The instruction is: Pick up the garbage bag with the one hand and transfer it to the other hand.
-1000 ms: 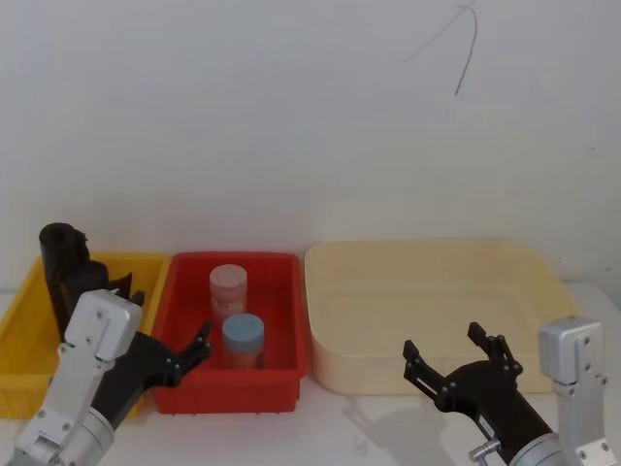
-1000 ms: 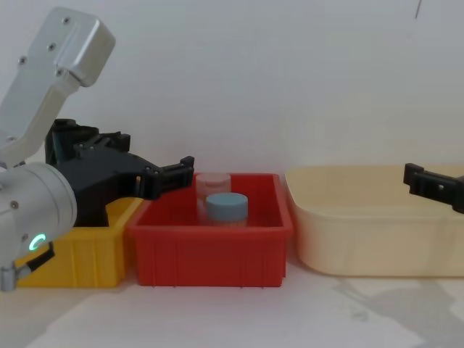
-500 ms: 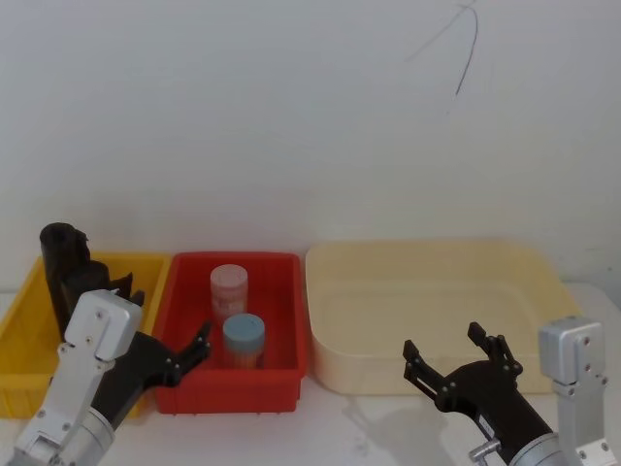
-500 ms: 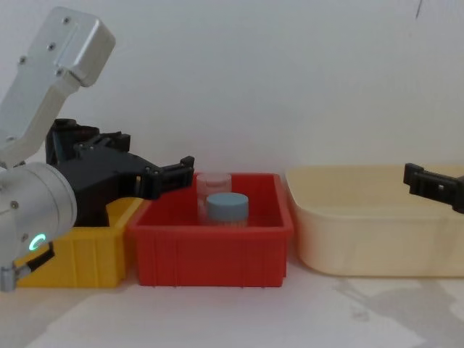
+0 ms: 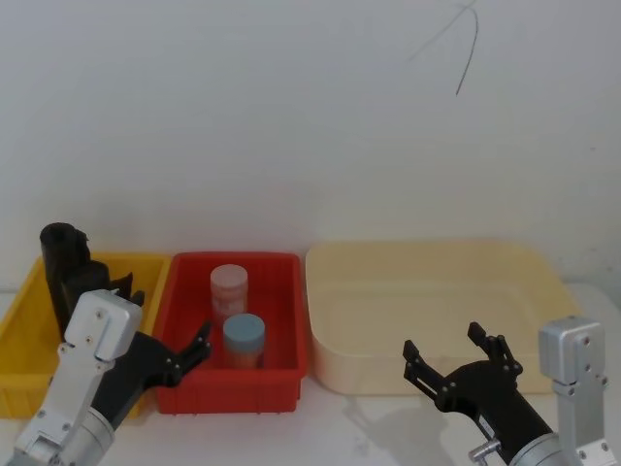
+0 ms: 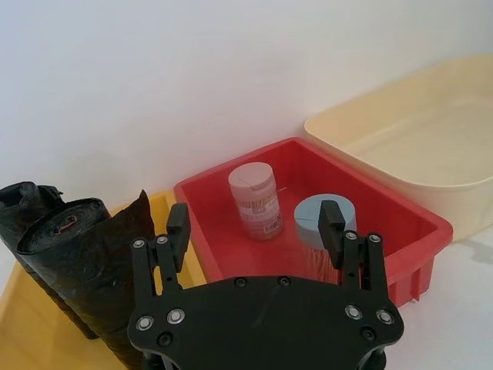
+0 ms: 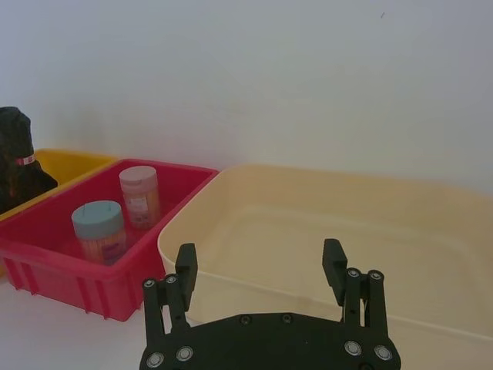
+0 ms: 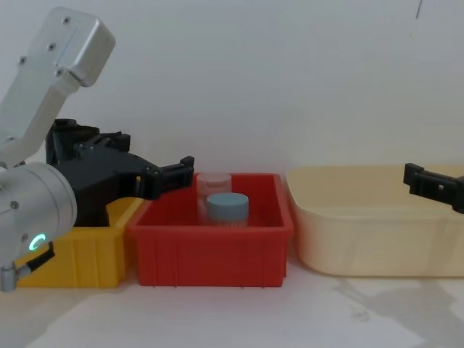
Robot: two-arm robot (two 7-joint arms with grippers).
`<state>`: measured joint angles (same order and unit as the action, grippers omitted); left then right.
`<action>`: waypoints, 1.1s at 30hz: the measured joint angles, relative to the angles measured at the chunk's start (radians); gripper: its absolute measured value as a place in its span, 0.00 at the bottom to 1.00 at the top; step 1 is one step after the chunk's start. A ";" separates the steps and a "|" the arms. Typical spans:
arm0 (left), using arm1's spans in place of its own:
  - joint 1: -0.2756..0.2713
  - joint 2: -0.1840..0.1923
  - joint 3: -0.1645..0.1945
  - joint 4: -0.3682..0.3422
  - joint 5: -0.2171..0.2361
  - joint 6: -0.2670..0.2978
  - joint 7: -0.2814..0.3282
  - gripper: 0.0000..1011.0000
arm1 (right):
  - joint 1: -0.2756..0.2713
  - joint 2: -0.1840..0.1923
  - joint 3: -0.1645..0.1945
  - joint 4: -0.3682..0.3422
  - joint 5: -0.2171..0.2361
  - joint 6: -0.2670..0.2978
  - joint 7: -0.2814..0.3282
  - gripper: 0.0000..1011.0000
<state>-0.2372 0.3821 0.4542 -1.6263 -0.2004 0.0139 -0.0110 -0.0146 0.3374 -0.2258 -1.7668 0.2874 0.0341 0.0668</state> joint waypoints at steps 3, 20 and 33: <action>0.000 0.000 0.000 0.000 0.000 0.000 -0.001 0.99 | 0.000 0.000 0.000 0.000 0.000 0.000 0.000 0.99; 0.054 0.013 -0.035 -0.061 -0.070 0.092 -0.037 0.99 | 0.000 0.000 0.000 0.000 0.000 0.000 0.000 0.99; 0.091 0.021 -0.145 -0.097 -0.193 0.197 -0.049 0.99 | 0.000 0.000 0.000 0.000 0.000 0.000 0.000 0.99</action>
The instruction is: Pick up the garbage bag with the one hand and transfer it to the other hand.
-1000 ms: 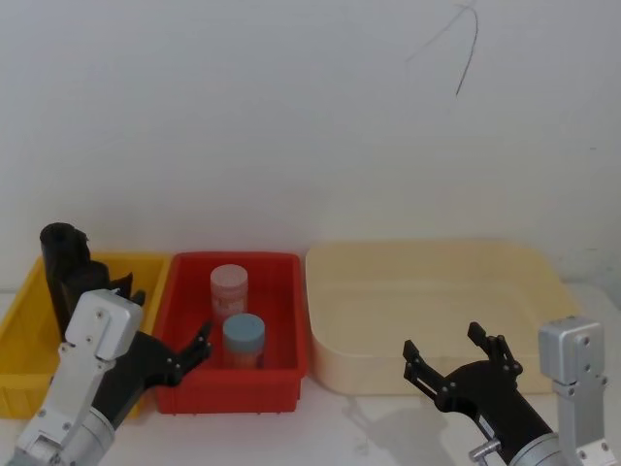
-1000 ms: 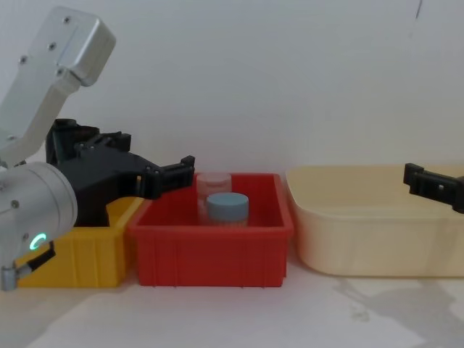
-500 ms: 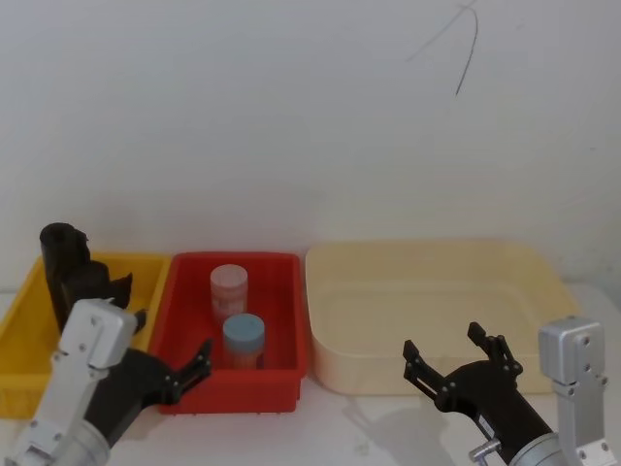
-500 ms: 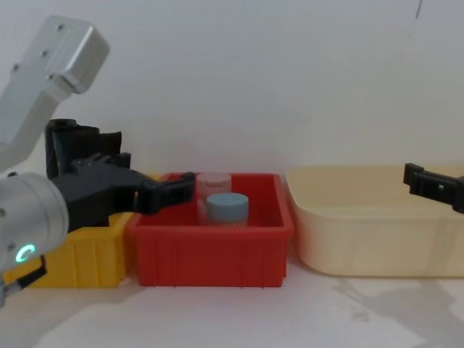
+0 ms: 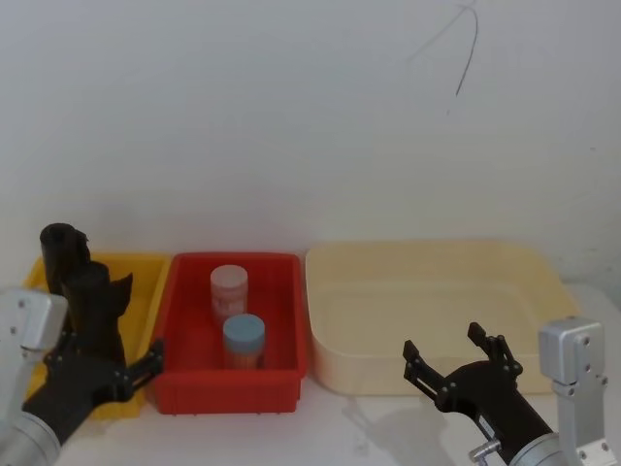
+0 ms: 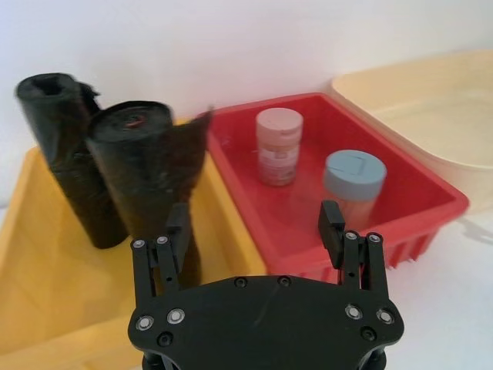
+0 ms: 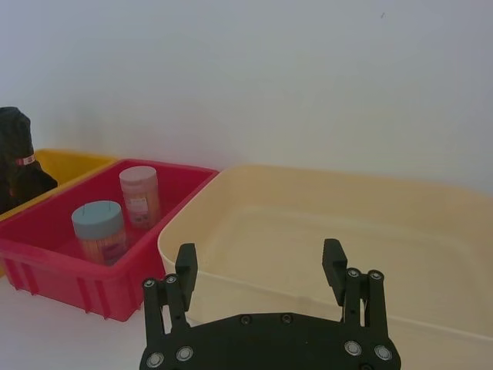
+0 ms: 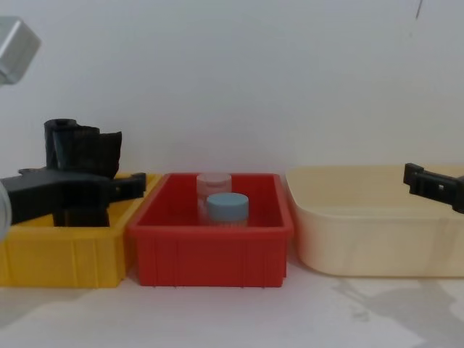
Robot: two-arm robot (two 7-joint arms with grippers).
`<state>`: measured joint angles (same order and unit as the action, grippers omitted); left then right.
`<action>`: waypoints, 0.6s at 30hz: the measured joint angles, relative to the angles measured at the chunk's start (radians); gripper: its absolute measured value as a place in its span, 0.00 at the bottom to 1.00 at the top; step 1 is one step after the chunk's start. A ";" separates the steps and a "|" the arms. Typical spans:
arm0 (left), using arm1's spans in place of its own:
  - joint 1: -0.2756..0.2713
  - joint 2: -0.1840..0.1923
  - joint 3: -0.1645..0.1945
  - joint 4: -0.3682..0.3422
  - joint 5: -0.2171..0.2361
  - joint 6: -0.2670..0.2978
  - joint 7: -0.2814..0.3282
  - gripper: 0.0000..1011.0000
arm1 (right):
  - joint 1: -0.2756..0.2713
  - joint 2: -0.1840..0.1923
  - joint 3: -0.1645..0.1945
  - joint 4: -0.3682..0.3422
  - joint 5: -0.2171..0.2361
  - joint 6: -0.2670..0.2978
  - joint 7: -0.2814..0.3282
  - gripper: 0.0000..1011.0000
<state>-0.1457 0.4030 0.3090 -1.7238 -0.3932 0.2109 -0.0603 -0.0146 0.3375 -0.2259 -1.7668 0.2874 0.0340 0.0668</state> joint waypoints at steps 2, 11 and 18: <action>-0.006 -0.001 -0.010 0.006 -0.010 0.008 -0.003 0.99 | 0.000 0.000 0.000 0.000 0.000 0.000 0.000 0.99; -0.059 -0.014 -0.049 0.059 -0.051 0.049 -0.019 0.99 | 0.000 0.000 0.000 0.000 0.000 0.000 0.000 0.99; -0.100 -0.023 -0.059 0.097 -0.057 0.074 -0.026 0.99 | 0.000 0.000 0.000 0.000 0.000 0.000 0.000 0.99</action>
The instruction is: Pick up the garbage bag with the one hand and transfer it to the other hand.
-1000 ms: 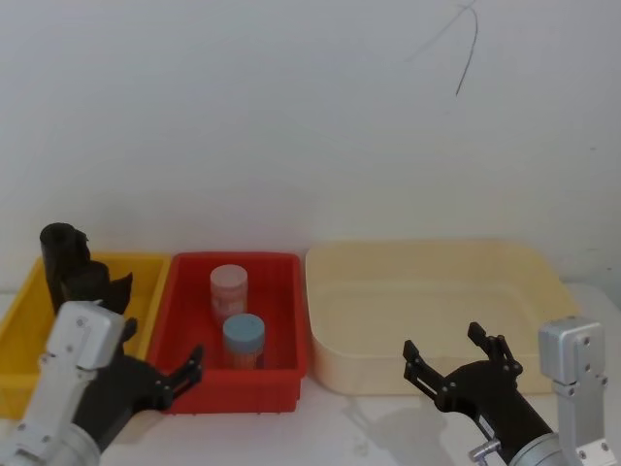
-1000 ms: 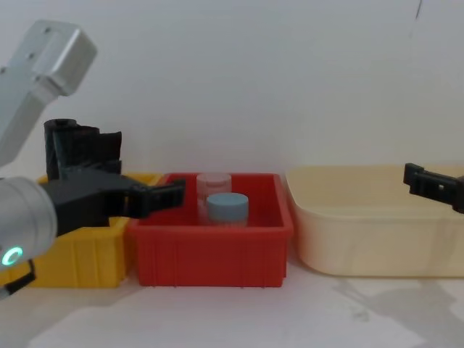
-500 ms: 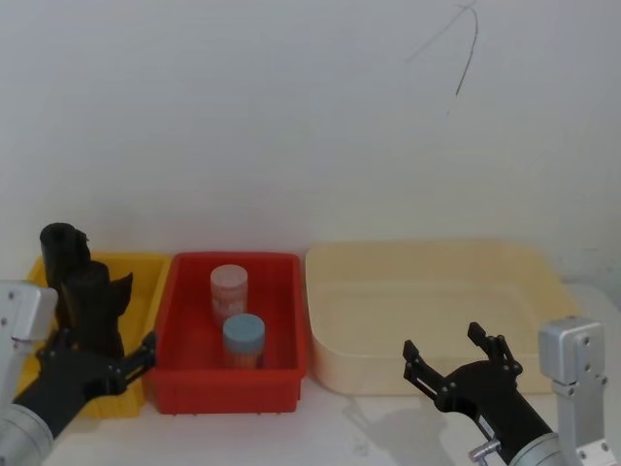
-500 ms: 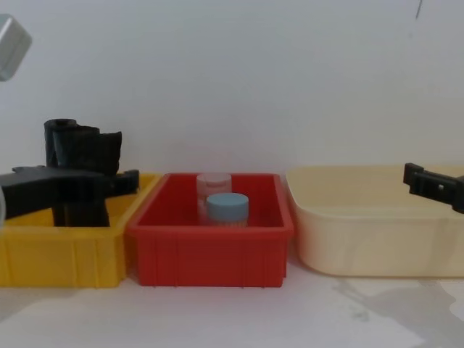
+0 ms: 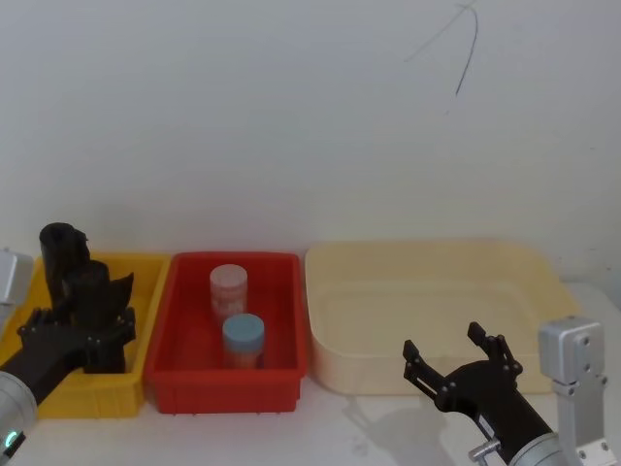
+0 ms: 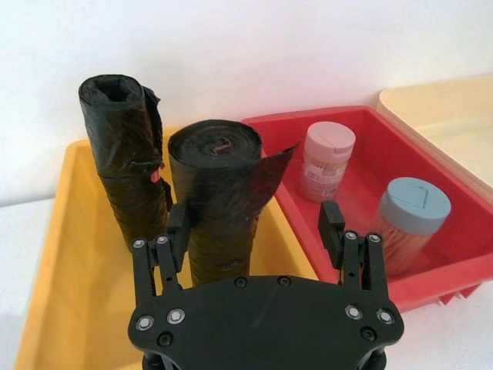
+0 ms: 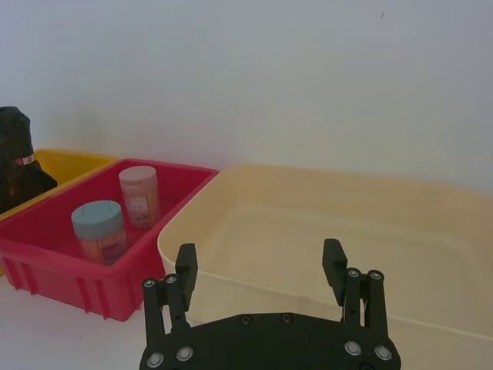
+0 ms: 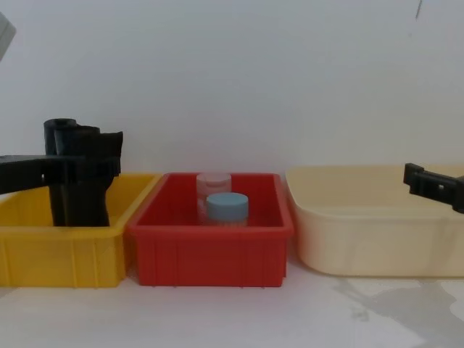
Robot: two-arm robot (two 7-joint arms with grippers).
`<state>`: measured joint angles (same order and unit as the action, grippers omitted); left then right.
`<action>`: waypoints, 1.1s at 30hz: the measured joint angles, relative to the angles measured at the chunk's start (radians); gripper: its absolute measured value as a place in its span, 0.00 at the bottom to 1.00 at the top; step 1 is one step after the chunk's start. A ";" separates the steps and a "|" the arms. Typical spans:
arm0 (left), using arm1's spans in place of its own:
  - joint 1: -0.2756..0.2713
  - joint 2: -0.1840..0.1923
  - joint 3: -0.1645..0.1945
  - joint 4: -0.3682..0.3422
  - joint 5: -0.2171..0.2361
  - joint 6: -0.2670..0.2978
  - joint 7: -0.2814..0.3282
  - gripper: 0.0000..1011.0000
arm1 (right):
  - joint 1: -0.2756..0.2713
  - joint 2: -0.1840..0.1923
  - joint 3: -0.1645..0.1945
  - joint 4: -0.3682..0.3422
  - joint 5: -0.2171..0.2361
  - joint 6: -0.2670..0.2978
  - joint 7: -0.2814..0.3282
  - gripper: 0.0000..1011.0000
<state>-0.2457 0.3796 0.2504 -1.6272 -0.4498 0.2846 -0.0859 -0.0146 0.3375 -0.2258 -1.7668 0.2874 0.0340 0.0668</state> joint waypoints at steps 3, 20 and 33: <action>-0.011 -0.003 0.000 0.008 0.000 0.005 -0.001 0.99 | 0.000 0.000 0.000 0.000 0.000 0.000 0.000 0.99; -0.075 -0.018 0.028 0.070 0.044 0.014 -0.018 0.99 | 0.000 0.000 0.000 0.000 0.000 0.000 0.000 0.99; -0.108 -0.031 0.055 0.096 0.100 0.029 0.003 0.99 | 0.000 0.000 0.000 0.000 0.000 0.000 0.000 0.99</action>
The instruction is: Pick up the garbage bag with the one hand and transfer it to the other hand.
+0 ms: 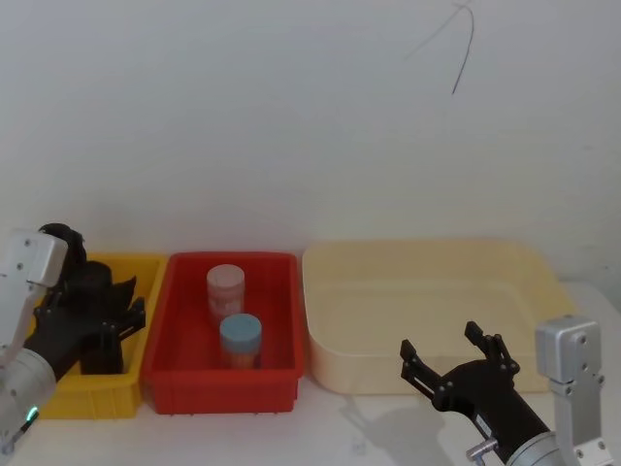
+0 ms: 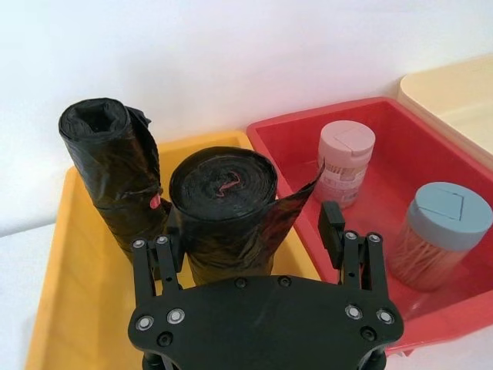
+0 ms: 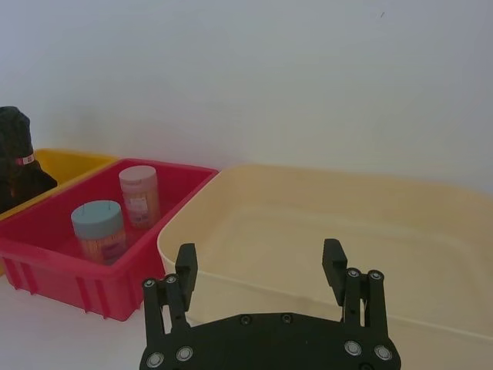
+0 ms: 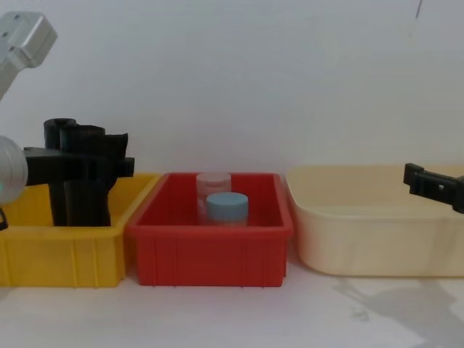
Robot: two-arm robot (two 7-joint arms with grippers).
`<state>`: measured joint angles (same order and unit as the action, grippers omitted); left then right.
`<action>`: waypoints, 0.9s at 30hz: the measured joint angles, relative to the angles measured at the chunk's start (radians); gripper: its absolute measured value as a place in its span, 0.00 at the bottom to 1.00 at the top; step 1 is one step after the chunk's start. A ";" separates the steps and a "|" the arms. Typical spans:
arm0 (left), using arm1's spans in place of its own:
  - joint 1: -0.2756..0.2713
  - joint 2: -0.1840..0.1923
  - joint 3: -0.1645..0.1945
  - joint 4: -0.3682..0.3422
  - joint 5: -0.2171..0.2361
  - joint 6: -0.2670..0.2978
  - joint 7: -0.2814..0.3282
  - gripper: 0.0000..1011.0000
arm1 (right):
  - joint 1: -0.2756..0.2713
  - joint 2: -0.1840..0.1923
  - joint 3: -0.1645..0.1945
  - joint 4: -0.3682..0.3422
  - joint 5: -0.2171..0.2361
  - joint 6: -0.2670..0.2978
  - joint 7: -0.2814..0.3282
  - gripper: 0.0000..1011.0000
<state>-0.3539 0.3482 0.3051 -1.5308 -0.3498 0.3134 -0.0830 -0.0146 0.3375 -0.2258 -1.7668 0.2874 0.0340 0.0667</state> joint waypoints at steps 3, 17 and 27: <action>-0.004 -0.002 0.003 0.002 0.010 0.003 0.006 0.99 | 0.000 0.000 0.000 0.000 0.000 0.000 0.000 0.99; -0.013 -0.006 0.011 0.008 0.034 0.010 0.020 0.69 | 0.000 0.000 0.000 0.000 0.000 0.000 0.000 0.99; -0.016 -0.008 0.012 0.008 0.037 0.012 0.017 0.49 | 0.000 0.000 0.000 0.000 0.000 0.000 0.000 0.99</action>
<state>-0.3697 0.3402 0.3168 -1.5233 -0.3128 0.3253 -0.0655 -0.0147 0.3375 -0.2258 -1.7668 0.2874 0.0340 0.0668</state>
